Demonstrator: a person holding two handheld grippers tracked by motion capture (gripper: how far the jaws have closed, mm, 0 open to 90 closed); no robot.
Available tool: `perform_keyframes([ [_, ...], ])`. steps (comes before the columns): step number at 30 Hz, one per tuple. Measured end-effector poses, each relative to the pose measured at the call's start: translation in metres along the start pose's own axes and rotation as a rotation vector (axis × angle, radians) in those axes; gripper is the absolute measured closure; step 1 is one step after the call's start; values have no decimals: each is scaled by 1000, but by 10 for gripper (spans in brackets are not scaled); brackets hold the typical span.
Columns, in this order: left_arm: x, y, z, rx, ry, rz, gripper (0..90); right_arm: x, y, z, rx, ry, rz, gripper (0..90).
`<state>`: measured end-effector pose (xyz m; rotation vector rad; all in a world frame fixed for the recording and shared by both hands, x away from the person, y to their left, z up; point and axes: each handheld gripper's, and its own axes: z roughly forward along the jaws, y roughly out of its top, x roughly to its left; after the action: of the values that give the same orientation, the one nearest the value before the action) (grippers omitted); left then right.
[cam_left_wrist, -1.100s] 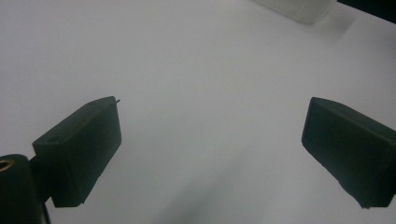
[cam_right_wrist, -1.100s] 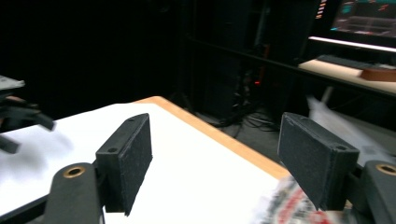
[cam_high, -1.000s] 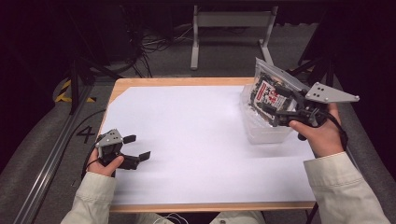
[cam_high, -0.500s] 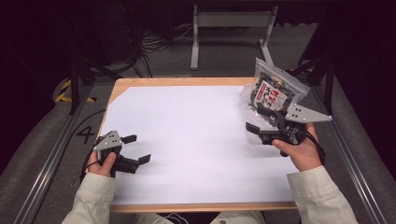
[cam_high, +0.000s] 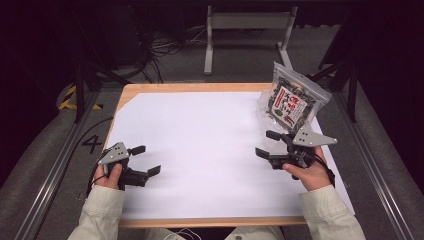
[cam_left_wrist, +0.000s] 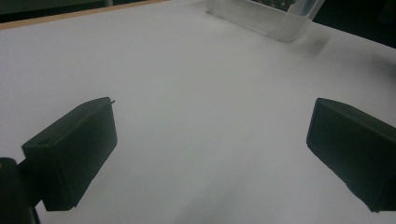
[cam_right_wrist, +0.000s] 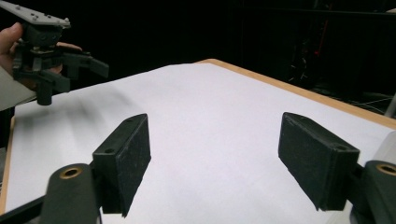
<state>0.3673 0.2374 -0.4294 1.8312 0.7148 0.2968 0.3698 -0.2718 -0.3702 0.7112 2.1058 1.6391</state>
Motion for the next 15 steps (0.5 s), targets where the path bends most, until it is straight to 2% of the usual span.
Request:
perform_keyframes([
  [6, 2, -3, -2, -13, -7, 1, 23, 0, -19, 7, 12, 29, 6, 249],
  [9, 1, -4, -2, -20, -10, -10, 23, 0, -27, 11, 25, 27, 9, 246],
  [15, 3, -6, -2, -19, -9, -4, 24, -2, -49, 19, 62, 18, 29, 245],
])
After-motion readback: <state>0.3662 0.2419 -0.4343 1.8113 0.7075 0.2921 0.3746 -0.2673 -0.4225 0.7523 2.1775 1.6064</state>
